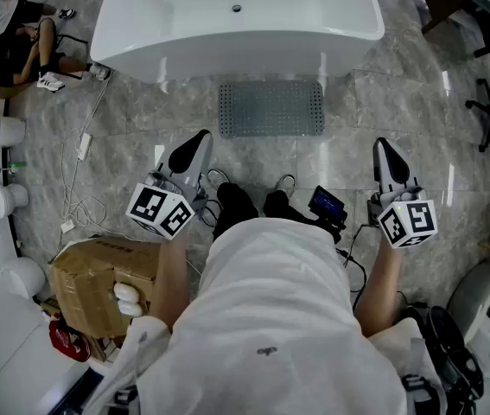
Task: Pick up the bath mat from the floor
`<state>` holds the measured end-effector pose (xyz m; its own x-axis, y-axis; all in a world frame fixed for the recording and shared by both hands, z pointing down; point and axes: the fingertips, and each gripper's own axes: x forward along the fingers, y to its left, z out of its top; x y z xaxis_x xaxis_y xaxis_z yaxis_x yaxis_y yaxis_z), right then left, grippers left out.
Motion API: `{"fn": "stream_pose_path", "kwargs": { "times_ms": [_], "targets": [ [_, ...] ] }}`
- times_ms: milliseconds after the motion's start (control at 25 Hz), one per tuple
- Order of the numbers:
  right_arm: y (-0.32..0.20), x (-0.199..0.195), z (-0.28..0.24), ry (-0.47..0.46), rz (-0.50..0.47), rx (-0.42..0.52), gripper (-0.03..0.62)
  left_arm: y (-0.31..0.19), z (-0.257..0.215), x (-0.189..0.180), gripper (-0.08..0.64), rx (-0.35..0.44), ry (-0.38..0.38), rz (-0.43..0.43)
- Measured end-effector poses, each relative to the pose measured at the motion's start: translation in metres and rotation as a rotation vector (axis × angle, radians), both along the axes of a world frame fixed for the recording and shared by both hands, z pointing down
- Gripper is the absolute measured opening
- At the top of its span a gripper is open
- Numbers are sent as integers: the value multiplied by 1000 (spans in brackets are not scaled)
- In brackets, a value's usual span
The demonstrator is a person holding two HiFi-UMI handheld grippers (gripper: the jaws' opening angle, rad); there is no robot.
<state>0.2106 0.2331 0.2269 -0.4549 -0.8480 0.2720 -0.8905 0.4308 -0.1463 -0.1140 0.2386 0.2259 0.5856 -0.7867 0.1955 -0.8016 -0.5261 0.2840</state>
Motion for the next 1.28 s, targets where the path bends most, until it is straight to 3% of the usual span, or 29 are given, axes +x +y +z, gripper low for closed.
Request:
{"fn": "stream_pose_path", "kwargs": {
  "times_ms": [520,960,1280],
  "targets": [
    [-7,-12,-1,-2,-19,31,8,-1,6,-10,14,-8,-11,-22],
    [-8,-5,23,18,-46,-42,8,7,22,1,14,-70,-35,-32],
    [-28,-35,36,16,-51,-83,8,-4,35,-24,14,-106,-37,-31]
  ]
}}
